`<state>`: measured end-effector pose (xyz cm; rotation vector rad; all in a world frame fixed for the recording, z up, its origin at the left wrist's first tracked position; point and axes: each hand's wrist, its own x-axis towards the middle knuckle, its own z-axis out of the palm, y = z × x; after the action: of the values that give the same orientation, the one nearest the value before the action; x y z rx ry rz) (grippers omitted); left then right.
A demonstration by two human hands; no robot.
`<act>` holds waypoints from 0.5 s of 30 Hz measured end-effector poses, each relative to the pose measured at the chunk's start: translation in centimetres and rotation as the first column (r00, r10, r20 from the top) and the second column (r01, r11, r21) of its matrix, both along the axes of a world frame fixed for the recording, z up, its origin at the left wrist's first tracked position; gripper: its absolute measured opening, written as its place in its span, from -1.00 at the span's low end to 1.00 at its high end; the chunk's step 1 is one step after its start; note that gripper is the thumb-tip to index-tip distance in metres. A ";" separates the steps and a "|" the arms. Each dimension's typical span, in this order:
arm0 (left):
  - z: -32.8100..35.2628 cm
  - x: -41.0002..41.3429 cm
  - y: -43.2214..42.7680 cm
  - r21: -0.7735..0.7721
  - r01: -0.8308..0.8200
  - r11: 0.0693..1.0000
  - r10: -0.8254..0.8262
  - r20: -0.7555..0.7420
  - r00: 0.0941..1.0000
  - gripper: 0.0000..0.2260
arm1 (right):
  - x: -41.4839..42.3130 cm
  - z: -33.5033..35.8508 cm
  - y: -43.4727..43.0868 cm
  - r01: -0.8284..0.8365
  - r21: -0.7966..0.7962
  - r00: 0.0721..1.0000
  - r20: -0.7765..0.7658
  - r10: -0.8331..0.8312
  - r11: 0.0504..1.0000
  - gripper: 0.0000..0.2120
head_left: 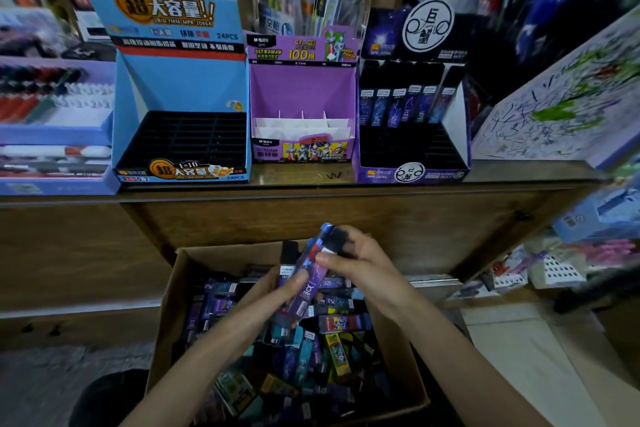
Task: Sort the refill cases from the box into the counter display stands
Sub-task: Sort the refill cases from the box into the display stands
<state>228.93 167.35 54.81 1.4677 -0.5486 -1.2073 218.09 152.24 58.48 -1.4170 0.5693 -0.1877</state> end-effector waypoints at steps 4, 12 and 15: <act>0.8 -1.0 -1.2 -0.012 -0.132 0.991 0.132 0.058 0.990 -0.46 | 0.4 1.3 0.3 0.022 -0.060 1.000 -0.003 -0.022 0.998 -0.66; 2.7 -0.9 -2.4 -0.146 -0.243 0.959 0.262 0.123 0.957 -0.64 | 0.9 2.8 0.4 0.177 -0.009 0.984 0.039 -0.176 0.984 -0.75; 3.7 0.1 -2.4 -0.178 -0.288 0.941 0.311 0.116 0.943 -0.72 | 1.0 4.1 -0.5 0.165 -0.054 0.984 0.073 -0.161 0.985 -0.80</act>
<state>228.99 164.93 58.53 1.4471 -0.4836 -0.8056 219.05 151.76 62.61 -1.4163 0.6275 -0.3855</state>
